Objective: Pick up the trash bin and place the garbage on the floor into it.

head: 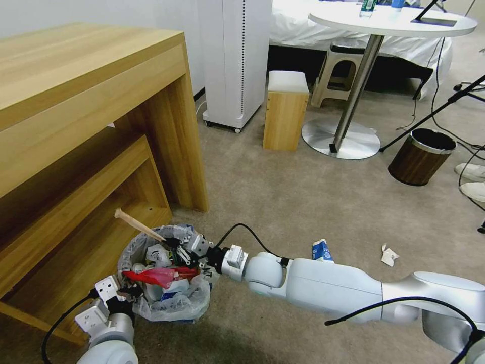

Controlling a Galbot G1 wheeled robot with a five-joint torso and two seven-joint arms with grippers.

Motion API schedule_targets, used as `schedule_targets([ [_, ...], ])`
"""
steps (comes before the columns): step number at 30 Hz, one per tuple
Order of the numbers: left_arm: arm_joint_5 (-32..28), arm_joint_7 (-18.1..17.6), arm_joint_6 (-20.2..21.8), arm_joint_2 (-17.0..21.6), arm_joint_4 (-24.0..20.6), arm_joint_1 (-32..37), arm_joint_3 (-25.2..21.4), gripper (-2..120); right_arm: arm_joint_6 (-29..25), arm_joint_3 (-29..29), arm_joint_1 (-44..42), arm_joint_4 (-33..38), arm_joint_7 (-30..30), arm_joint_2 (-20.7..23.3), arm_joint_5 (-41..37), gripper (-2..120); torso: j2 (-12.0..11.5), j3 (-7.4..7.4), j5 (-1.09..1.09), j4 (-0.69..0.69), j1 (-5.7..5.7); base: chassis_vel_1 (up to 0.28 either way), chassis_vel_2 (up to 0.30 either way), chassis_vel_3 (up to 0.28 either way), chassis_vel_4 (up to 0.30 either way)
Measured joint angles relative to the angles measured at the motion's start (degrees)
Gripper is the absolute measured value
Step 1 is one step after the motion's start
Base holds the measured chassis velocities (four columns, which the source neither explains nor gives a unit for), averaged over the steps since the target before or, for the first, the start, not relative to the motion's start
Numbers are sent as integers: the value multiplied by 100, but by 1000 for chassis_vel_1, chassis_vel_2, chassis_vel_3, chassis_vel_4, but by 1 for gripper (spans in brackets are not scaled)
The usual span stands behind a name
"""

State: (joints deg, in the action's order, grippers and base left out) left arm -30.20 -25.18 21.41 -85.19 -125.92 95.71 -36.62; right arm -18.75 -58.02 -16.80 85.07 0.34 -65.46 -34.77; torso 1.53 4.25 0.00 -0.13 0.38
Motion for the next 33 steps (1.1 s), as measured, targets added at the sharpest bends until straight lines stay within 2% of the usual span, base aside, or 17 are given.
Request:
schedule_targets([
  [8,-9,0,-5,-8,4,-9,-6,1,-30,-76,-241,-177,-31,-173,134,0,0,0,0,1,0,0,0,0,0],
  [17,18,0,-16,-37,12,2,-4,1,-36,-133,-360,-290,-17,20,336,0,0,0,0,0,0,0,0,0,0],
  [21,35,0,-18,-55,6,19,3,1,-35,-112,-385,-268,-21,63,343,7,0,0,0,0,0,0,0,0,0],
  [22,42,1,-18,-61,-2,28,4,1,-31,-105,-386,-247,-21,78,342,14,0,0,0,0,0,0,0,0,0],
  [23,42,1,-18,-61,-2,28,4,1,-31,-105,-386,-247,-21,78,342,14,0,0,0,0,0,0,0,0,0],
  [24,55,2,-19,-66,-15,41,1,1,-29,-73,-382,-190,-23,121,325,25,1,0,0,1,0,0,0,0,0],
  [26,57,3,-20,-68,-21,48,-4,1,-28,-49,-372,-132,-28,159,315,28,0,0,1,1,0,0,0,0,0],
  [28,70,4,-23,-75,-24,59,-16,1,-27,6,-335,-18,-22,233,277,38,0,0,0,0,0,0,0,0,0],
  [30,75,4,-24,-79,-25,64,-16,1,-24,34,-329,37,-19,262,259,41,0,0,0,1,0,0,0,0,0],
  [32,95,6,-25,-90,-36,85,-17,1,-7,165,-330,223,26,350,186,53,0,0,0,1,0,0,0,0,0],
  [33,95,6,-25,-90,-36,85,-17,1,-7,165,-330,223,26,350,186,53,0,0,0,1,0,0,0,0,0],
])
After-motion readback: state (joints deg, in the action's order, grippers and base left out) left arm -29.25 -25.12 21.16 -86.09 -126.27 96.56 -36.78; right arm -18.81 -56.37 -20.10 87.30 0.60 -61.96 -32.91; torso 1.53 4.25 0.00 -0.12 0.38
